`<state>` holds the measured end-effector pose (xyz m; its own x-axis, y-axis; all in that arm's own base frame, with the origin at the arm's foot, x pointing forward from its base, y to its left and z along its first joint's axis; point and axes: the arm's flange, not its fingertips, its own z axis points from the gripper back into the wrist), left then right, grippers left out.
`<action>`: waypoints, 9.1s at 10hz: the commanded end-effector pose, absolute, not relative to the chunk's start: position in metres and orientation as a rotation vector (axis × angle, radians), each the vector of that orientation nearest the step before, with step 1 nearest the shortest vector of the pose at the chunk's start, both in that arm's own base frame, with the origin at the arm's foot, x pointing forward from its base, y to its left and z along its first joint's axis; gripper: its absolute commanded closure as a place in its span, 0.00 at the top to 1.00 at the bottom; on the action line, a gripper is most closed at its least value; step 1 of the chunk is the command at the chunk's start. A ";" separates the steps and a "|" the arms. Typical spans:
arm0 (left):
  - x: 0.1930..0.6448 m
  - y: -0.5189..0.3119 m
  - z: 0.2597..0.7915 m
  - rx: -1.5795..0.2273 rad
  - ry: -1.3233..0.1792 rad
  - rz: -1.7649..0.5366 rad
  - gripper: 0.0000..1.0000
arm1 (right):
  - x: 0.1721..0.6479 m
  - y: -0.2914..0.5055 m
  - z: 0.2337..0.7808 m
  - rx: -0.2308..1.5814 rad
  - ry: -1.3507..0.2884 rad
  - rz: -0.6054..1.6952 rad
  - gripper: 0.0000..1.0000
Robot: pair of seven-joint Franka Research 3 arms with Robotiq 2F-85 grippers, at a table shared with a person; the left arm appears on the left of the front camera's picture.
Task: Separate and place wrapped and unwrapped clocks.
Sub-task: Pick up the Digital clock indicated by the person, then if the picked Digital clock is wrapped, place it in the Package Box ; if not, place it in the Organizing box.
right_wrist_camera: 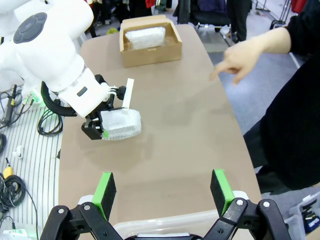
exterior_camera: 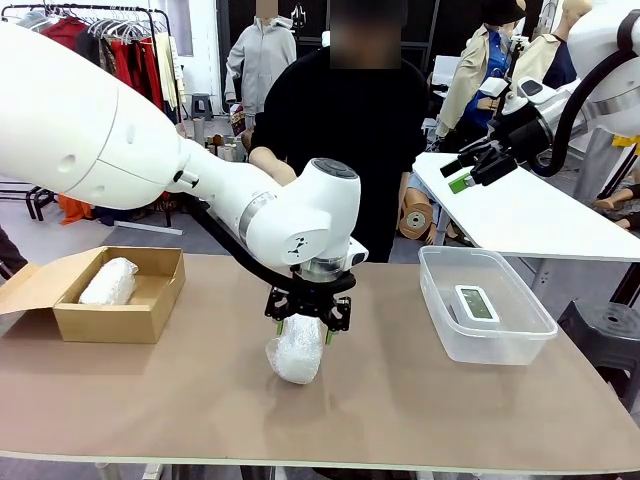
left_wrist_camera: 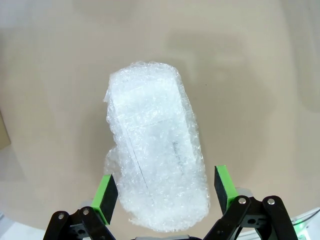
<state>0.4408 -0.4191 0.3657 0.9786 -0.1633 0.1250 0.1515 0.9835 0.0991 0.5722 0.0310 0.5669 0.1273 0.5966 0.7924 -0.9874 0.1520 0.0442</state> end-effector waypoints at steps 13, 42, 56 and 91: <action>0.432 -0.415 0.392 0.077 -0.185 -0.204 0.00 | 0.572 0.031 0.568 0.677 -0.725 1.290 1.00; 0.461 -0.383 0.689 -0.016 -0.280 -0.594 0.00 | 0.572 0.031 0.568 0.677 -0.725 1.290 1.00; 0.450 -0.245 0.618 -0.113 -0.124 -0.486 0.00 | 0.572 0.031 0.568 0.677 -0.725 1.290 1.00; 0.561 -0.102 0.417 0.228 -0.241 -0.072 0.00 | 0.572 0.031 0.568 0.677 -0.725 1.290 1.00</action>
<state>0.5618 -0.1077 0.4198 0.9719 -0.0853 0.2192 0.0303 0.9696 0.2430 0.5722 0.0307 0.5669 0.1277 0.5965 0.7924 -0.9873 0.1525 0.0443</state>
